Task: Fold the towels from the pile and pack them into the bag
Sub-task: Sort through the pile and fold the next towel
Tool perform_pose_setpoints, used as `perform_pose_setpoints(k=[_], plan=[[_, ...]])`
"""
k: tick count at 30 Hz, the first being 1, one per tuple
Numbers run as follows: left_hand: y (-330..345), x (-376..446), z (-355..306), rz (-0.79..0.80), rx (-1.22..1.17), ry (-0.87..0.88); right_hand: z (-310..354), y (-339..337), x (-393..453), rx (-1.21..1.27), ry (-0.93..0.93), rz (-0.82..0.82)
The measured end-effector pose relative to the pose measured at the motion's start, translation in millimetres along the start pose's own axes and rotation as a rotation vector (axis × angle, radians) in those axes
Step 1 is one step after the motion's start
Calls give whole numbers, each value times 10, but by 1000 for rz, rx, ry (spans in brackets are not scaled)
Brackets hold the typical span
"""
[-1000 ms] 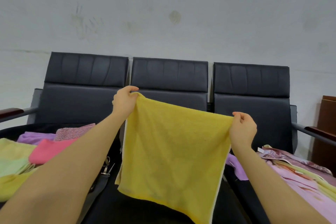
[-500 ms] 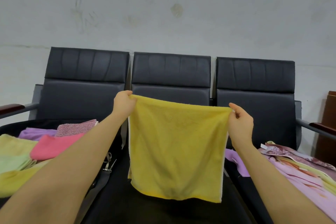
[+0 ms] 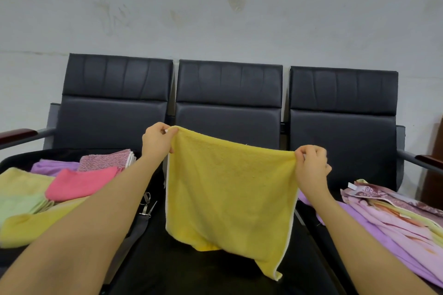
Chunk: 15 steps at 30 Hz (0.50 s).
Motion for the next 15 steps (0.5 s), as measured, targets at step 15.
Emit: perform_pose_setpoints(k=[15], plan=[[-105,-276,312,-137,-46,-61,-214,150,-193,-102,-116,110]])
Point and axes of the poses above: each hand's wrist, its own x-axis towards the middle knuckle, its own y-axis out of the palm, z = x × y, the point moved 8 cm from there along x, towards the middle knuckle, and after that the axes turned 15 degrees about y, right-handed, at the moved point
